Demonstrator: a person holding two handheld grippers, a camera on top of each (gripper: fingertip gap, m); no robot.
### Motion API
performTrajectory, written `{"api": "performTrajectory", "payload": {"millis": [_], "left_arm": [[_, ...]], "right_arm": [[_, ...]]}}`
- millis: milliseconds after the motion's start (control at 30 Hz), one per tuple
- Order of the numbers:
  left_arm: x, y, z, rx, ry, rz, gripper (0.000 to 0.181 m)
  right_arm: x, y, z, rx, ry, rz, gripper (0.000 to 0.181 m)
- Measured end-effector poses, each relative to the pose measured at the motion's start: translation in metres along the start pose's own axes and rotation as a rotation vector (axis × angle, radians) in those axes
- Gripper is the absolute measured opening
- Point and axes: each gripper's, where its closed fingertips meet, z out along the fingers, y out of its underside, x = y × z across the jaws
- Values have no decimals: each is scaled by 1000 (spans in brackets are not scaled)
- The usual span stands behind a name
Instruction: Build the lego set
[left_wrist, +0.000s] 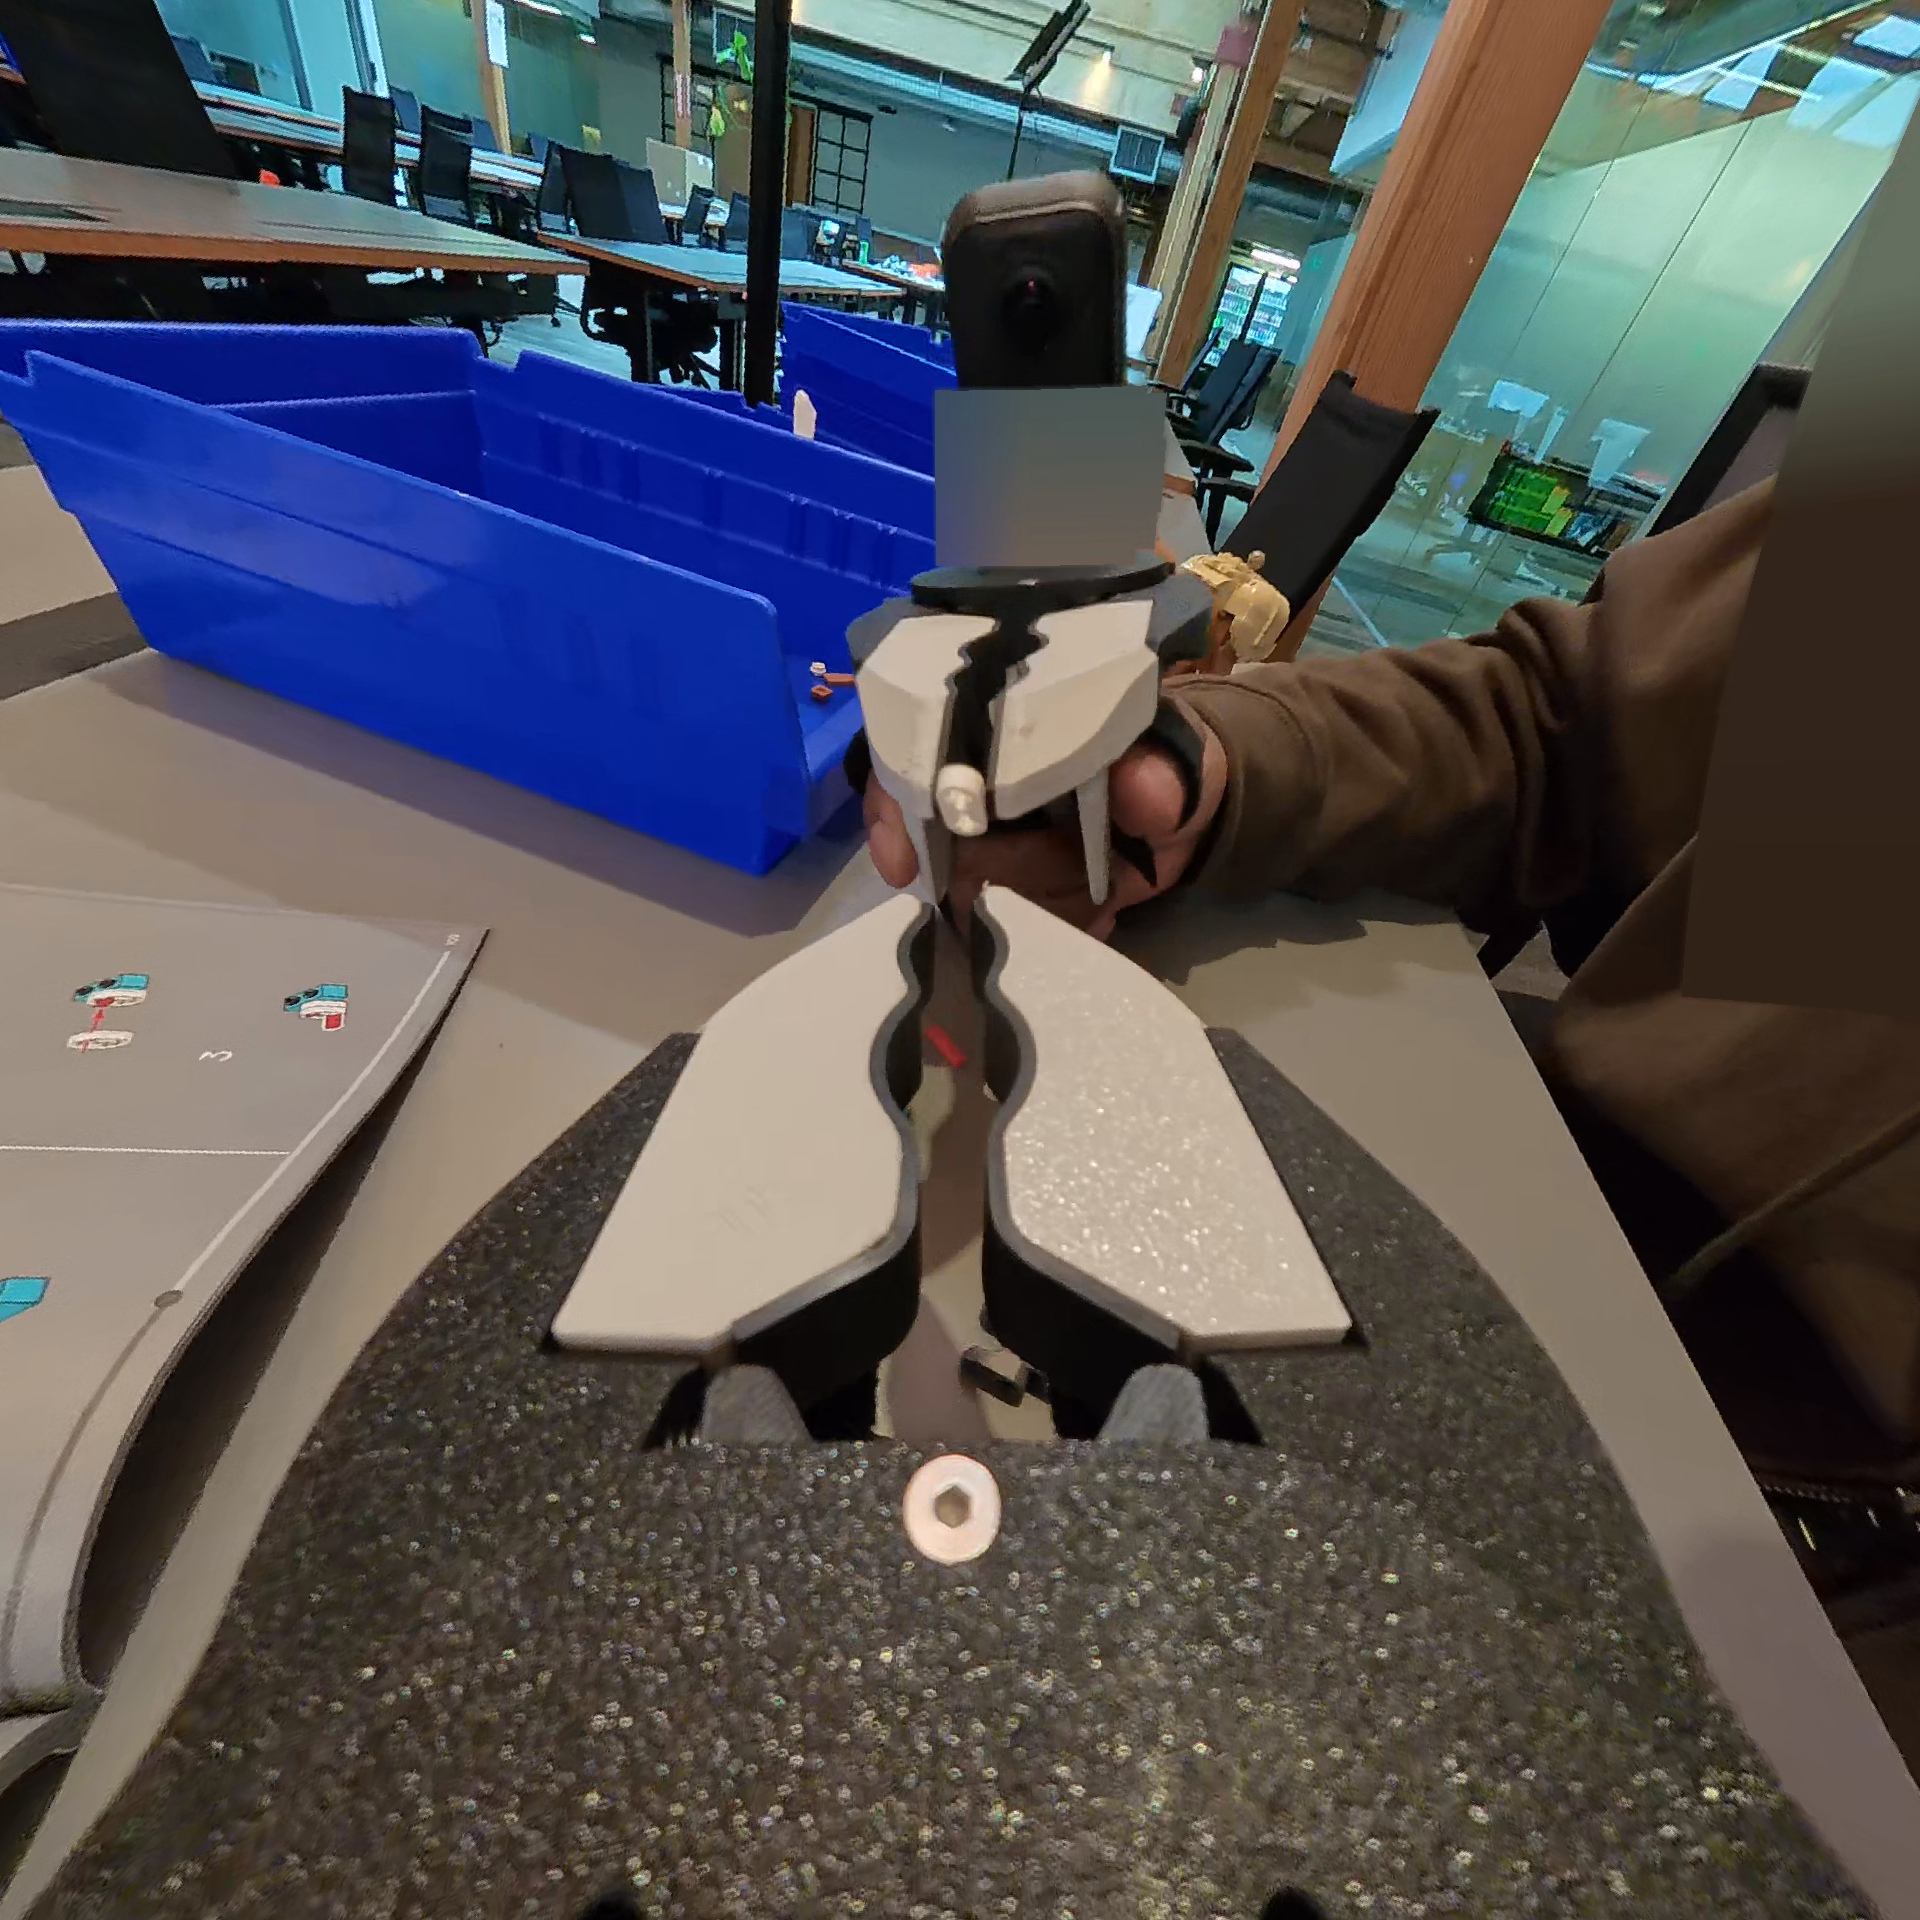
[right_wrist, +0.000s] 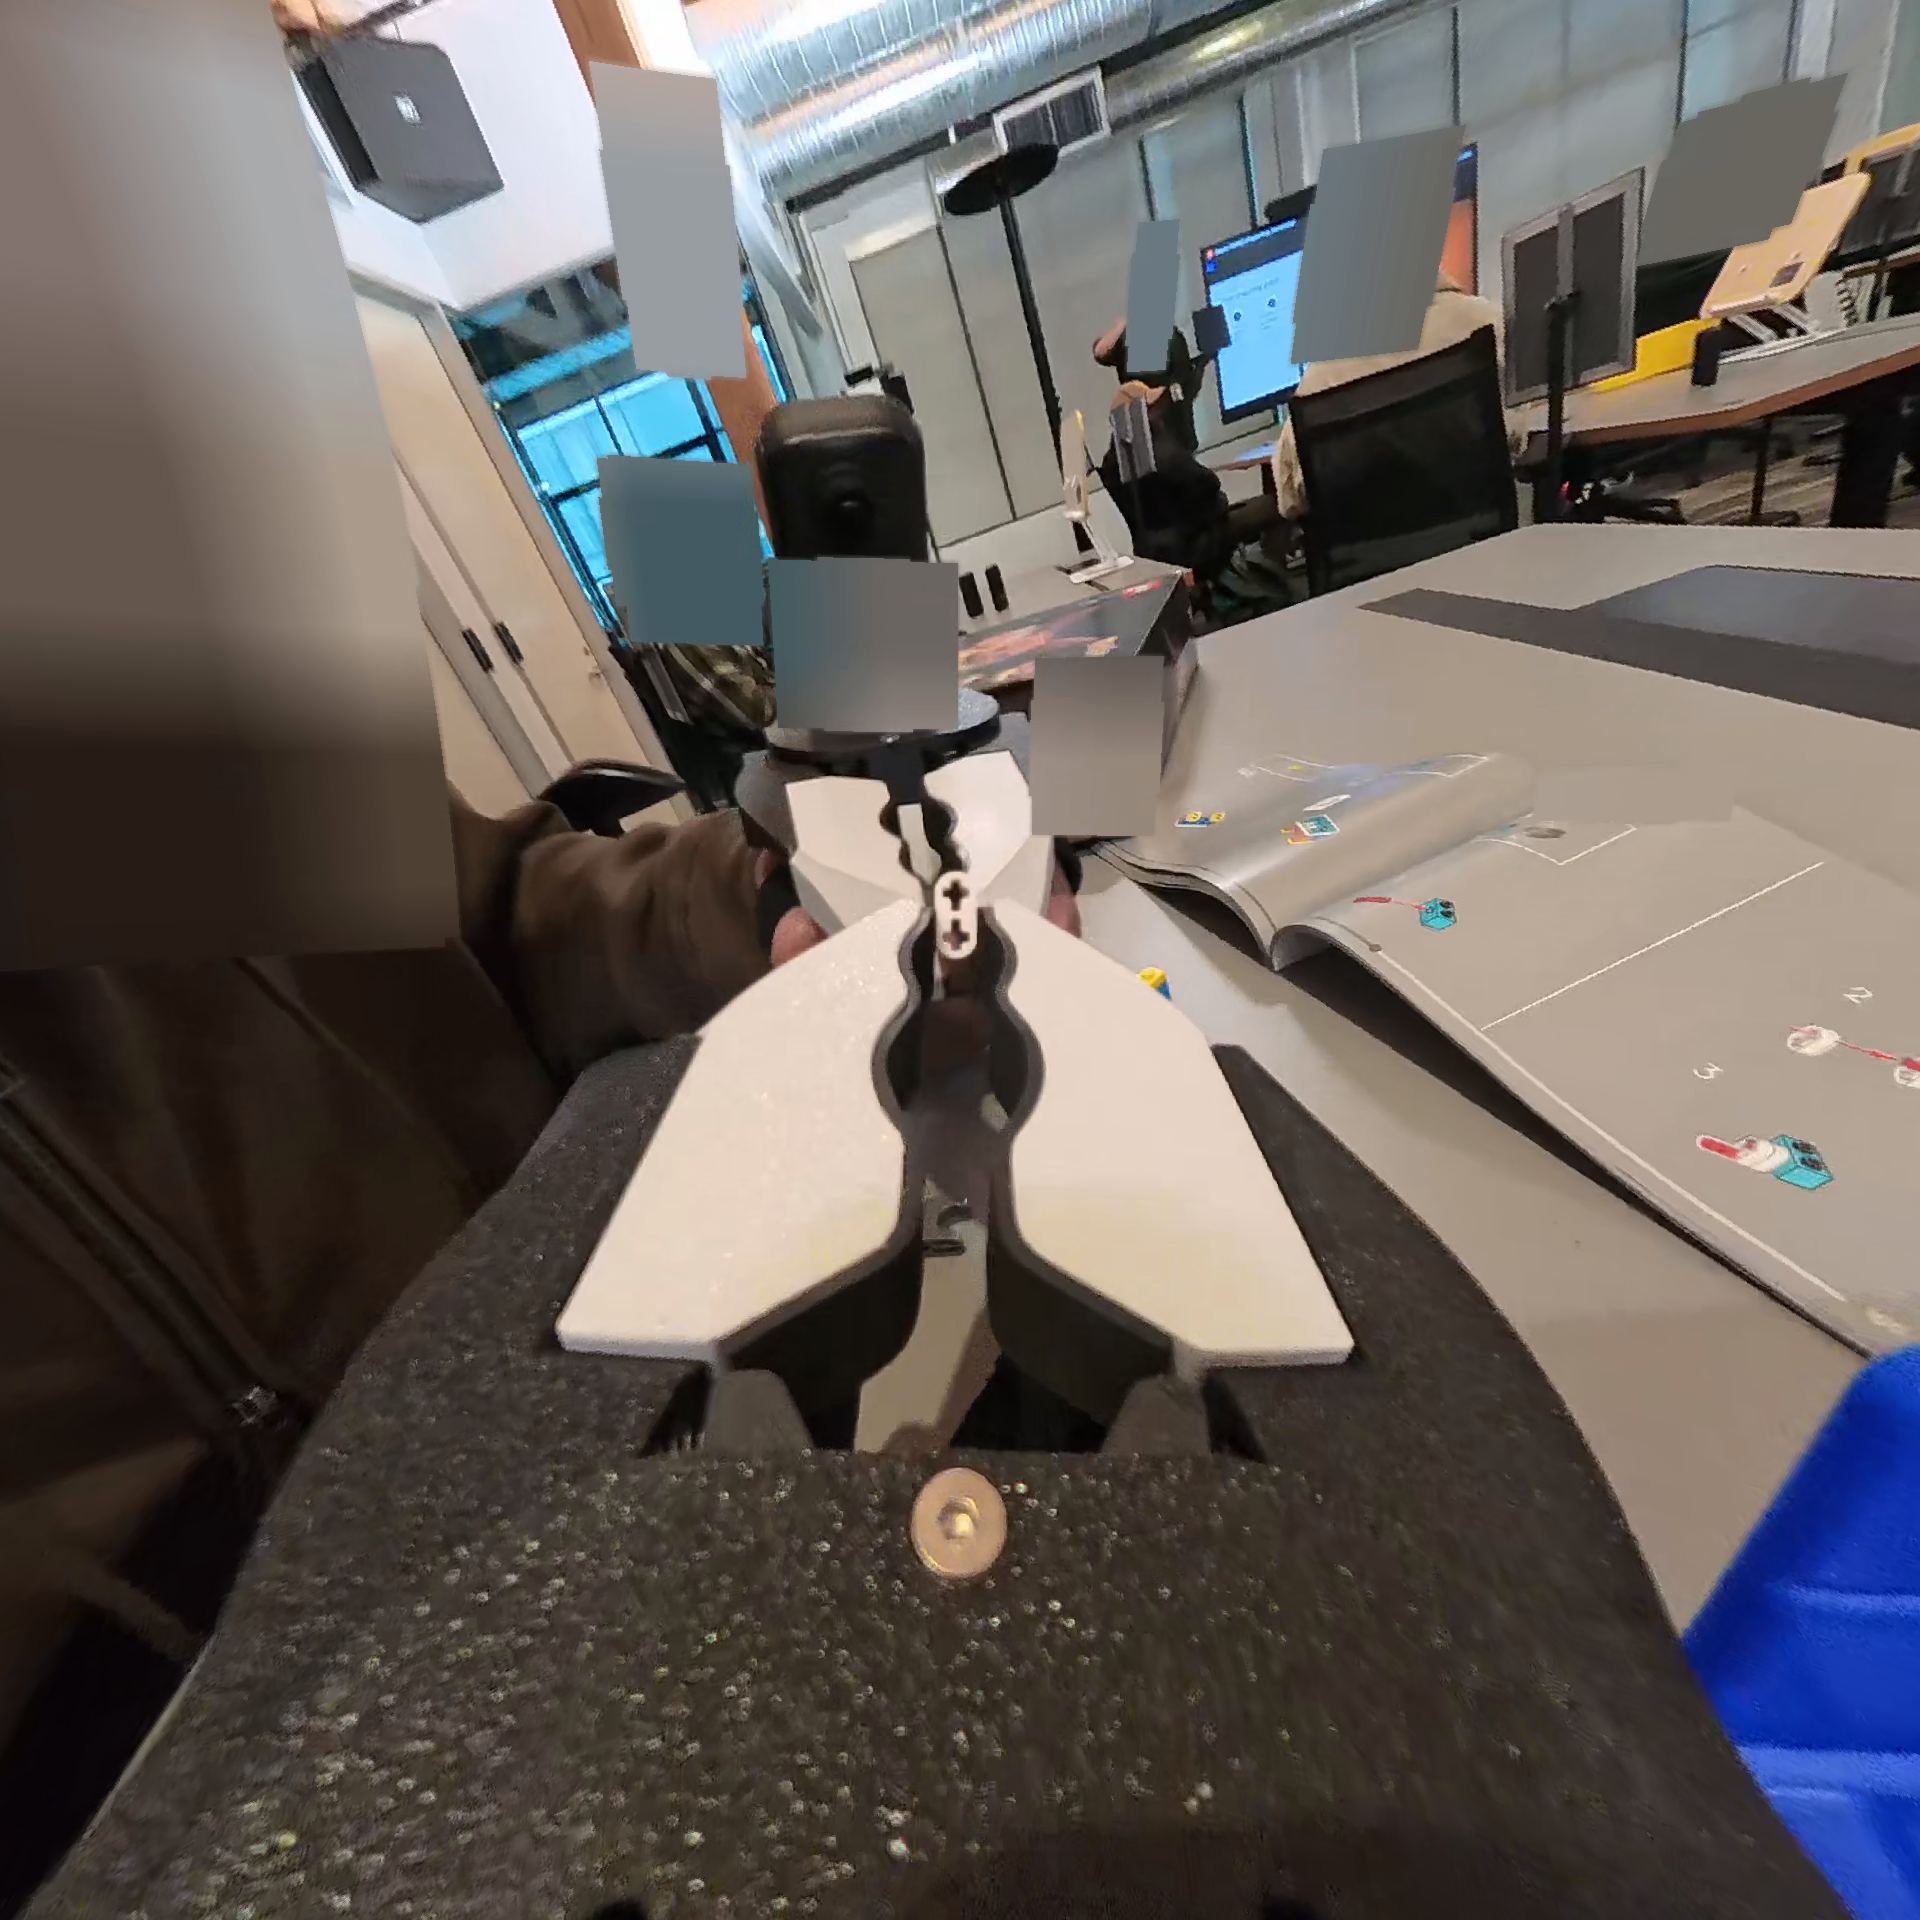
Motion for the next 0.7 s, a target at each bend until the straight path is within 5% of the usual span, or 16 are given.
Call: {"api": "performTrajectory", "payload": {"millis": [300, 700], "left_arm": [[4, -15, -4, 92, 10, 15, 6], [13, -29, 3, 208, 21, -51, 7]], "right_arm": [[-6, 1, 3, 11, -25, 1, 7], [-10, -29, -7, 280, -179, 241, 7]]}}
